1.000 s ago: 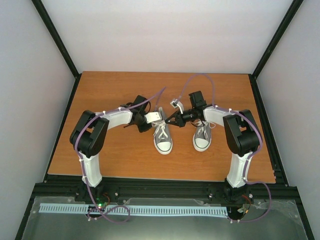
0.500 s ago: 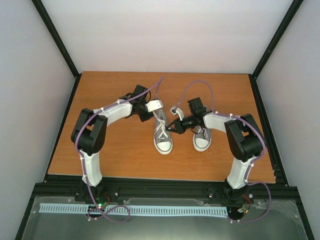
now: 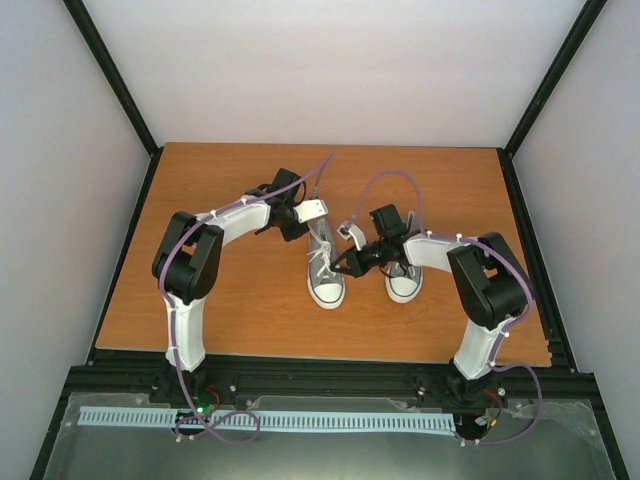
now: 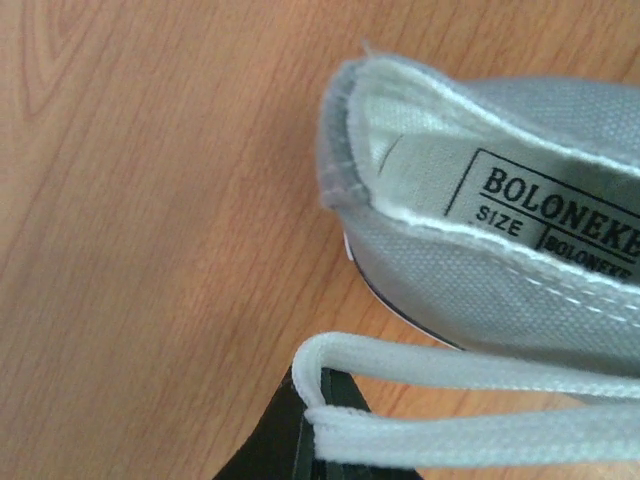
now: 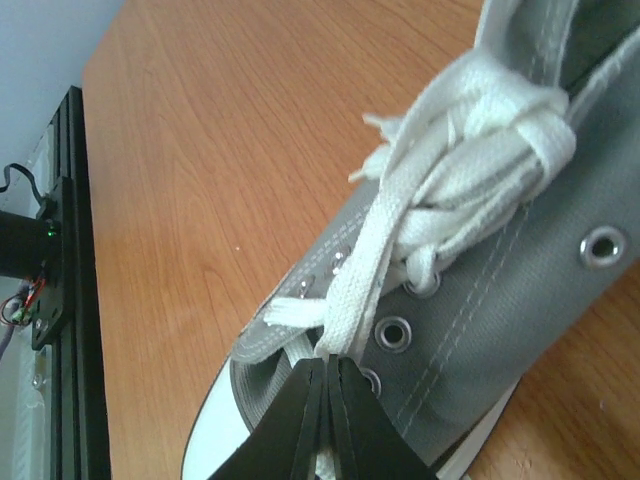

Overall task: Tie the shoes
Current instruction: Tie the shoelace on the shoe.

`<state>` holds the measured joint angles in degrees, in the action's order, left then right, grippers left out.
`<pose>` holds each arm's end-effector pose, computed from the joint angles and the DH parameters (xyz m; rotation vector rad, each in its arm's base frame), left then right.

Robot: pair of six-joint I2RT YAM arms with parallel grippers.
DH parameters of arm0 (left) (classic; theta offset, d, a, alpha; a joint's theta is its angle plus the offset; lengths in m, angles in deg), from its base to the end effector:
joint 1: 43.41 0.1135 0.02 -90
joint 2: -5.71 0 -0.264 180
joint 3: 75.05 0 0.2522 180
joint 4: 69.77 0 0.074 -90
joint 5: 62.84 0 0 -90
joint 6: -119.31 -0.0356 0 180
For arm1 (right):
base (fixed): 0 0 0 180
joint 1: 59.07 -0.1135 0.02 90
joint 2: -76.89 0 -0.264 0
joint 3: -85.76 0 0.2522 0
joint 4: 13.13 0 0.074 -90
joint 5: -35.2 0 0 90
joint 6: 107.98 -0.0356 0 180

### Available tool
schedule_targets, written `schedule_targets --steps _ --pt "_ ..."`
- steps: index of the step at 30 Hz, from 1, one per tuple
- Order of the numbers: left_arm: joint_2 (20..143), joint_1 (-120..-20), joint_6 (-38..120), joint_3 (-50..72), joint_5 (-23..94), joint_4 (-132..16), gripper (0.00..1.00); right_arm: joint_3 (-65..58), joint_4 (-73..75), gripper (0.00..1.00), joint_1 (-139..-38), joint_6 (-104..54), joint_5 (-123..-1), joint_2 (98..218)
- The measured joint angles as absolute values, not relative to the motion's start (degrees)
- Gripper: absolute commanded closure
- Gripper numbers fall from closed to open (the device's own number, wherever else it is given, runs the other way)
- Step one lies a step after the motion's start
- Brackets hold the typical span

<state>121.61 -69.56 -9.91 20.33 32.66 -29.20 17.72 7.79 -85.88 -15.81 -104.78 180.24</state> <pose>0.3795 -0.1901 0.1668 1.4473 2.1954 -0.0483 0.2917 0.1780 0.1440 -0.9536 2.2975 1.2811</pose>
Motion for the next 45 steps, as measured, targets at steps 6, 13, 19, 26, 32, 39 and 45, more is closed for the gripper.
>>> schedule_targets --steps 6,13,19,26,32,39,45 --pt "122.3 -69.6 -9.9 20.9 31.7 -29.2 0.99 19.6 7.1 0.97 -85.9 -17.5 -103.3 180.0" --pt "123.6 -69.7 -9.9 21.3 31.0 -29.2 0.99 20.6 6.4 0.97 -85.9 -18.5 -102.7 179.3" --pt "124.8 -69.8 -10.0 22.5 30.3 -29.3 0.99 21.9 5.1 0.97 -86.1 -19.0 -102.0 179.2" --pt "125.4 -69.9 -10.0 23.7 30.2 -29.3 0.99 22.7 4.3 0.97 -86.1 -19.5 -101.7 178.5" --pt "126.0 -69.9 -10.0 24.0 30.2 -29.2 0.97 23.4 3.8 0.97 -86.1 -19.8 -101.5 178.3" --pt "125.9 -69.6 -9.4 27.2 31.6 -26.6 0.54 22.5 5.5 0.80 -86.3 -20.8 -101.2 178.3" --pt "123.7 -68.5 -9.9 29.7 32.5 -22.8 0.40 21.6 8.2 0.62 -86.6 -20.8 -99.8 176.3"
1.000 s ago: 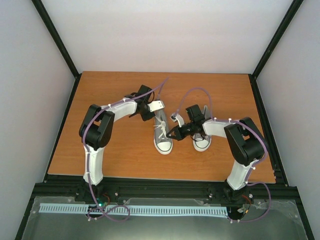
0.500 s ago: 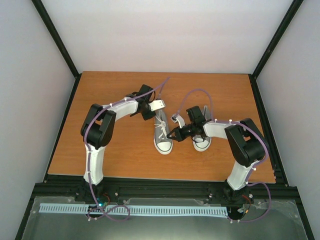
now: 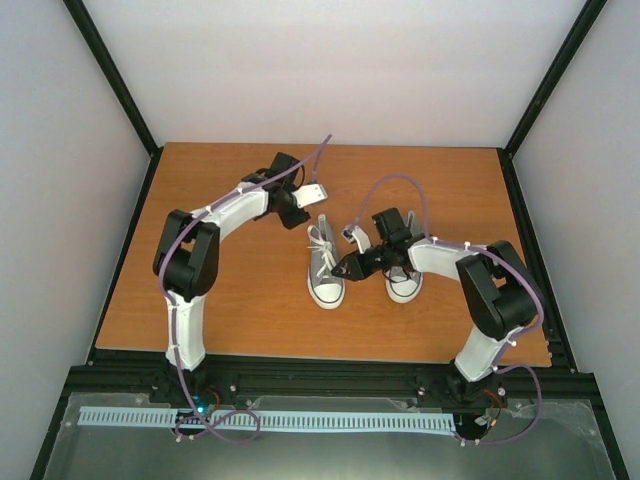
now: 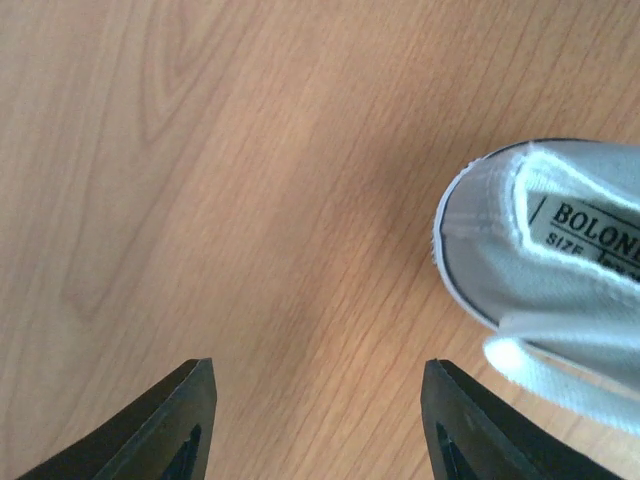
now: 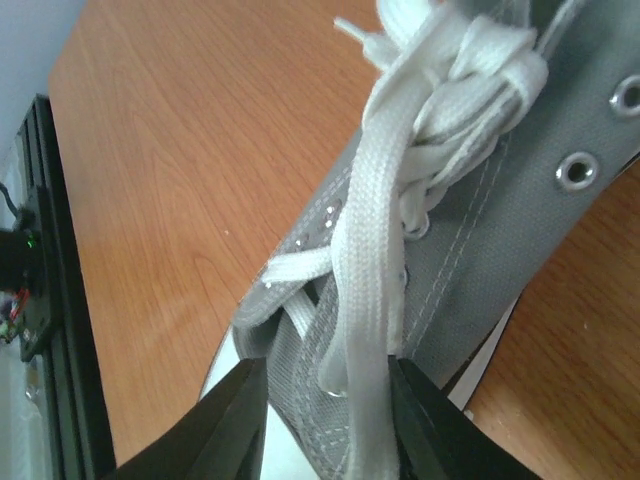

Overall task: Tie the shoes
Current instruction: Tie the shoelace on the shoe.

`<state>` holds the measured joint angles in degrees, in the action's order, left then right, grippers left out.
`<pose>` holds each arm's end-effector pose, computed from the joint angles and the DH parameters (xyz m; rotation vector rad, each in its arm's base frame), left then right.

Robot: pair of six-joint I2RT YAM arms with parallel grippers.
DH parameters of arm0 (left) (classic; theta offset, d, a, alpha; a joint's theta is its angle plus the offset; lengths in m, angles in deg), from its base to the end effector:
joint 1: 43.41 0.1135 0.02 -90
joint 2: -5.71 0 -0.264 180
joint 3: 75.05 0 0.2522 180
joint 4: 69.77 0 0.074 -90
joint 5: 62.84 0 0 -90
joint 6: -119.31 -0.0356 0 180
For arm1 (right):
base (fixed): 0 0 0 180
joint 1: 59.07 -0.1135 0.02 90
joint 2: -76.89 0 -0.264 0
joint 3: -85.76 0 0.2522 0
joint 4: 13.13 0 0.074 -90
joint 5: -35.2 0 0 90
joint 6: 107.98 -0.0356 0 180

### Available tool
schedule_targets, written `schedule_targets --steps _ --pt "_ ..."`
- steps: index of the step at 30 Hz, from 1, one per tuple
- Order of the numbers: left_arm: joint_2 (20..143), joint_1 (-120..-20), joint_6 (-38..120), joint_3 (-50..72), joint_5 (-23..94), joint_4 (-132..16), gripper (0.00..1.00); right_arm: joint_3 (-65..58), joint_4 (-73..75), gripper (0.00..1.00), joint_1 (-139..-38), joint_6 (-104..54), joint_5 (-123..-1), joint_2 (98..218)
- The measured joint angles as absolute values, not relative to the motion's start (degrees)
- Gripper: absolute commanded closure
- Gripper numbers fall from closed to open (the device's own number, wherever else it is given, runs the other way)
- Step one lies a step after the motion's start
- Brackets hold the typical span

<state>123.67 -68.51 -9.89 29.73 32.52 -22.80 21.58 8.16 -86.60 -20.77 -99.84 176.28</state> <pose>0.4005 -0.1913 0.1943 1.4182 2.1952 -0.0359 0.2755 0.1720 0.1459 -0.8489 2.3996 1.2096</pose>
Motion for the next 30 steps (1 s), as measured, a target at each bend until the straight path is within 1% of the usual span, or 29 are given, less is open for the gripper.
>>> schedule_targets --steps 3,4,5,7,9,10,11,12,13,15,17,20,23,30 --pt "121.7 -67.6 -10.3 29.9 31.9 -21.2 0.41 20.9 10.1 0.53 -86.6 -20.1 -98.9 174.5" --pt "120.9 -67.4 -10.5 29.9 31.6 -20.8 0.43 20.4 10.8 0.51 -86.6 -19.7 -98.5 173.7" --pt "120.0 -67.2 -10.7 29.8 31.5 -20.0 0.47 20.1 11.5 0.49 -86.6 -19.5 -98.3 173.2" --pt "117.7 -67.0 -11.7 29.3 31.9 -18.5 0.60 19.4 12.7 0.44 -86.4 -18.9 -97.6 171.9" --pt "114.5 -66.7 -13.0 27.9 34.1 -16.0 0.70 19.0 13.6 0.43 -86.0 -18.6 -97.2 170.6" --pt "112.5 -66.7 -14.0 26.8 36.0 -14.3 0.73 18.9 14.0 0.43 -85.7 -18.4 -97.0 169.9" --pt "110.6 -66.7 -14.9 25.8 38.3 -12.3 0.73 18.9 14.4 0.43 -85.3 -18.3 -97.0 169.2" --pt "109.2 -66.8 -15.3 25.0 40.5 -10.8 0.73 18.9 14.7 0.42 -84.8 -18.2 -96.9 168.6" --pt "107.8 -67.2 -15.6 23.9 43.3 -9.2 0.69 18.8 14.9 0.42 -84.2 -18.1 -96.8 168.2" --pt "107.6 -67.9 -15.5 22.7 45.0 -8.9 0.60 18.7 15.1 0.42 -83.4 -18.1 -96.8 167.9" --pt "108.2 -69.3 -14.7 20.4 46.7 -9.1 0.53 18.3 15.3 0.43 -82.8 -18.0 -96.6 167.9" --pt "110.4 -71.3 -13.6 17.2 48.0 -10.2 0.46 17.9 15.4 0.44 -82.5 -18.1 -96.6 167.9" --pt "112.1 -72.6 -12.7 15.2 48.3 -12.2 0.45 17.9 15.4 0.46 -82.5 -18.1 -96.8 167.9" --pt "113.7 -72.7 -11.4 15.2 47.0 -18.3 0.45 17.9 15.4 0.50 -82.5 -18.2 -97.4 167.9"
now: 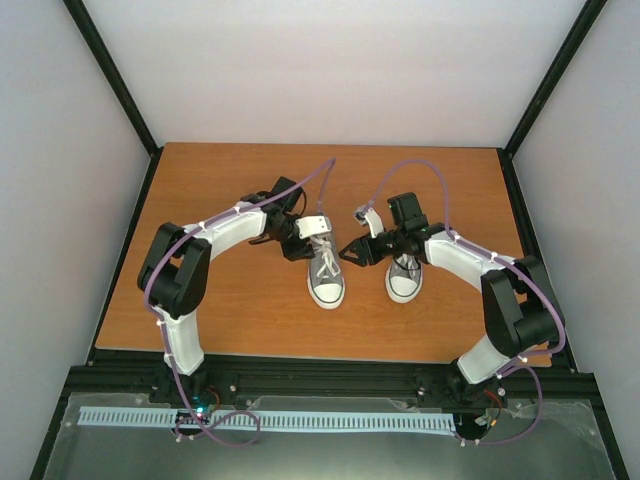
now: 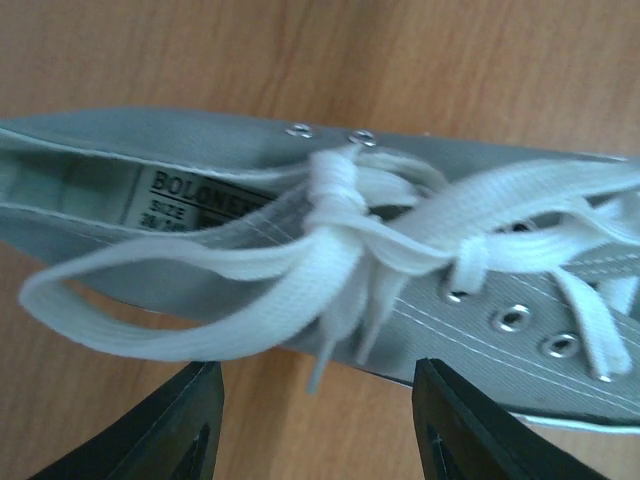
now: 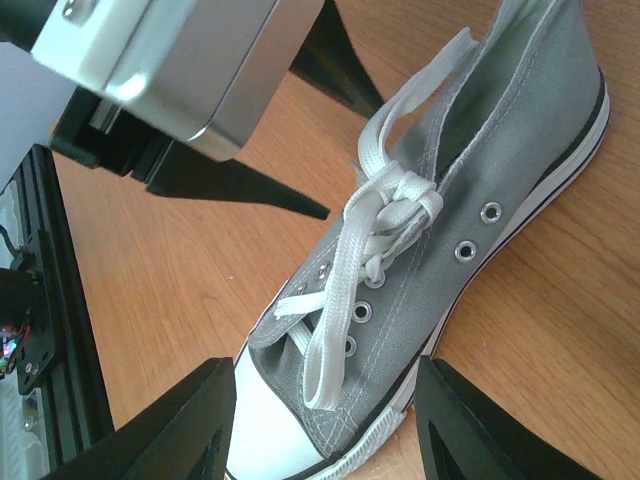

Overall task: Tie the shoes
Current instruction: Tie the shoelace on the shoe.

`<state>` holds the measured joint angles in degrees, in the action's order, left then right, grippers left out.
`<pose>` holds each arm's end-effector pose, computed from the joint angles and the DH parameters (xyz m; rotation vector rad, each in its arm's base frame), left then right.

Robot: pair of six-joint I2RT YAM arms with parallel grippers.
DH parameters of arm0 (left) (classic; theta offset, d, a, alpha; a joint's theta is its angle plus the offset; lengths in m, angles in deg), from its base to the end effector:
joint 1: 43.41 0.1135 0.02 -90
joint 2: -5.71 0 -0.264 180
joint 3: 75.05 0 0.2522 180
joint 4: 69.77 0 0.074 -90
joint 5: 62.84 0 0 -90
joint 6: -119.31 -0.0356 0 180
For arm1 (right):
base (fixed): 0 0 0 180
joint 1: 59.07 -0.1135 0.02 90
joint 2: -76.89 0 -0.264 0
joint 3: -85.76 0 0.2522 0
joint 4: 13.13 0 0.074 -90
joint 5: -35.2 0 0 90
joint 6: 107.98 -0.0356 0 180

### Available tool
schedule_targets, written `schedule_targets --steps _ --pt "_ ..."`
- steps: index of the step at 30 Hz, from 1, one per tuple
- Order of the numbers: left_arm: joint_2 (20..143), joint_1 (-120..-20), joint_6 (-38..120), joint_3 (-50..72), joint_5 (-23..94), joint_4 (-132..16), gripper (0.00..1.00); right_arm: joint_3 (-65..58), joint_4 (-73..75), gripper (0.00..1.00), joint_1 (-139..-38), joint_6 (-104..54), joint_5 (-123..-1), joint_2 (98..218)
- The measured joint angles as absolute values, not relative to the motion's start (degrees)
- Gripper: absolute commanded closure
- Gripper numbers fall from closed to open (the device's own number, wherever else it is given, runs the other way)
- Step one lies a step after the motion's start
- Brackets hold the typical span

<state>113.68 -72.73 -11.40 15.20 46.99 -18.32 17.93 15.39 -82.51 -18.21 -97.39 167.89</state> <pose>0.3253 -0.1966 0.1874 1.6305 2.1751 -0.4230 0.2827 0.1488 0.1996 -0.8087 2.3074 1.0969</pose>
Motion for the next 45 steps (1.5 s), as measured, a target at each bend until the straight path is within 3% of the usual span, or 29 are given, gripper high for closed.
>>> schedule_targets --steps 7,11,17,45 --pt "114.1 -72.7 -11.2 15.2 45.3 -21.6 0.48 17.9 15.4 0.53 -82.5 -18.2 -98.1 167.9" --pt "114.7 -73.1 -11.6 15.2 46.2 -21.5 0.64 17.9 15.4 0.53 -82.5 -18.2 -98.4 167.9" --pt "116.3 -73.9 -11.7 15.2 46.6 -21.4 0.98 17.9 15.4 0.54 -82.5 -18.2 -98.7 167.9" --pt "112.5 -73.3 -13.8 9.1 43.3 -15.6 0.99 17.9 14.4 0.54 -82.5 -18.7 -99.6 167.9"
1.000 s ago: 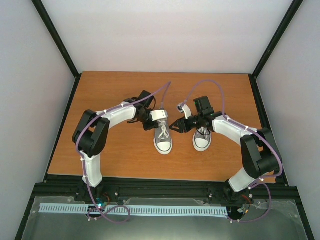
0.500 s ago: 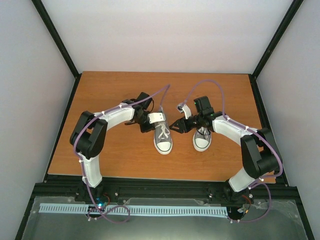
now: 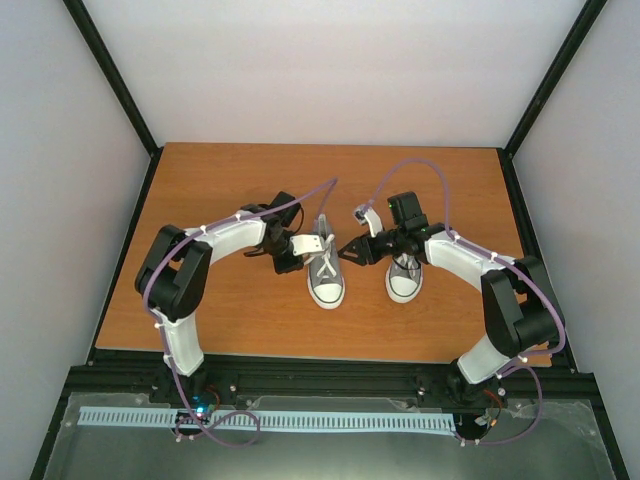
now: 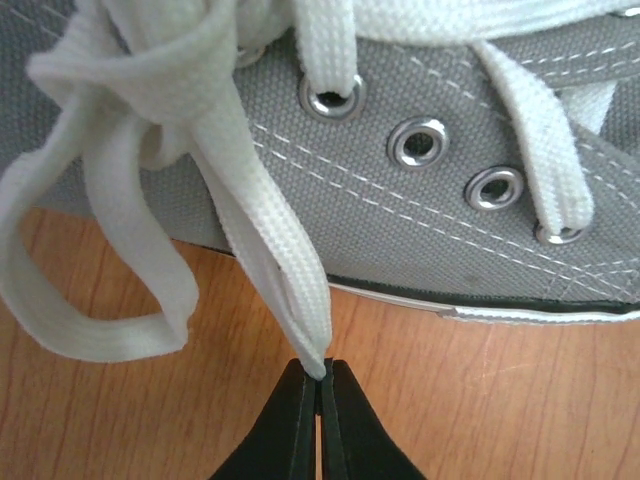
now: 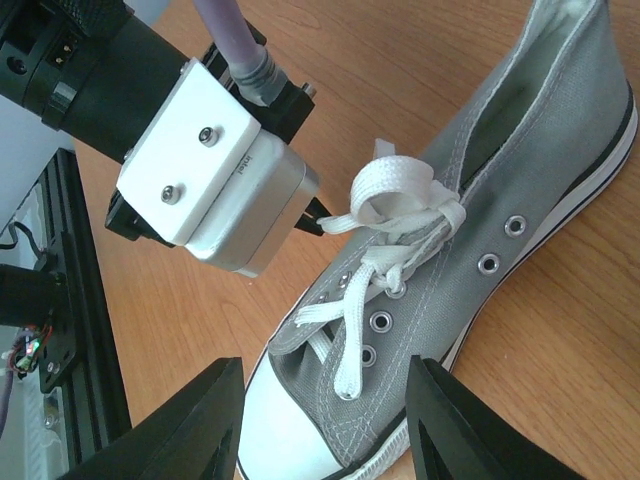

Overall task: Tie the shoes
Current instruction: Tie the shoelace on the shoe.

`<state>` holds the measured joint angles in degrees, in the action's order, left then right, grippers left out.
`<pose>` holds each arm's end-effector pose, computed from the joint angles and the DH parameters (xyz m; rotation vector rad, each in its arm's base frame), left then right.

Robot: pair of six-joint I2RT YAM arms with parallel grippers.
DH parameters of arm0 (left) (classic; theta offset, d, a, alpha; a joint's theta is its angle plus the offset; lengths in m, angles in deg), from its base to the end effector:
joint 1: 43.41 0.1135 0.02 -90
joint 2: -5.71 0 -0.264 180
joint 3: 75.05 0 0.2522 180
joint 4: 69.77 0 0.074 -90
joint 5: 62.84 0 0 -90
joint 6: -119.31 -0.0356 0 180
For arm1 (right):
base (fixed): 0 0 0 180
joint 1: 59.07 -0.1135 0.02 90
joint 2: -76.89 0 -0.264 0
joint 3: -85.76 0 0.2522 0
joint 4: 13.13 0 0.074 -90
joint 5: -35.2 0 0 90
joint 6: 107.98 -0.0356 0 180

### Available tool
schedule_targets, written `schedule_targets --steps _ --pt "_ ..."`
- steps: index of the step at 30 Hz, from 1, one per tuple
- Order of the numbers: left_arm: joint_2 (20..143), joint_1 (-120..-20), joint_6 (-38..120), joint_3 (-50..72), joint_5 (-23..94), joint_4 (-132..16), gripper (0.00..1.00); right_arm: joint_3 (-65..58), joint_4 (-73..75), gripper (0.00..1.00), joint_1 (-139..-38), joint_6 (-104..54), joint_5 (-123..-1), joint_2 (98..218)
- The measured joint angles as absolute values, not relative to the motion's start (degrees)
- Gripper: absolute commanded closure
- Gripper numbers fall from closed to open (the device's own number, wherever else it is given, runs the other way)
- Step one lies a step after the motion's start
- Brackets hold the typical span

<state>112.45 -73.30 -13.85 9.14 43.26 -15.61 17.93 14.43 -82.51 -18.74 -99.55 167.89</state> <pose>0.3018 -0.1849 0.1643 1.7387 2.2685 -0.3630 0.2830 0.1500 0.2014 -0.8168 2.2817 1.1445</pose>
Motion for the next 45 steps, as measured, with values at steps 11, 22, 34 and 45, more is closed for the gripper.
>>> schedule_targets --steps 11,22,34,45 --pt "112.0 -73.3 -14.1 6.9 44.6 -14.0 0.99 18.5 7.4 0.51 -83.2 -25.1 -98.1 168.7" --pt "112.0 -73.2 -13.0 7.1 46.1 -13.8 0.61 16.1 -2.5 0.53 -86.2 -32.5 -92.6 177.9" --pt "109.8 -67.0 -15.3 11.5 45.6 -12.3 0.36 10.0 -1.9 0.49 -86.2 -31.0 -91.0 180.6" --pt "116.8 -67.8 -17.1 11.5 40.6 -19.8 0.20 9.8 1.5 0.55 -86.2 -29.2 -92.2 181.4"
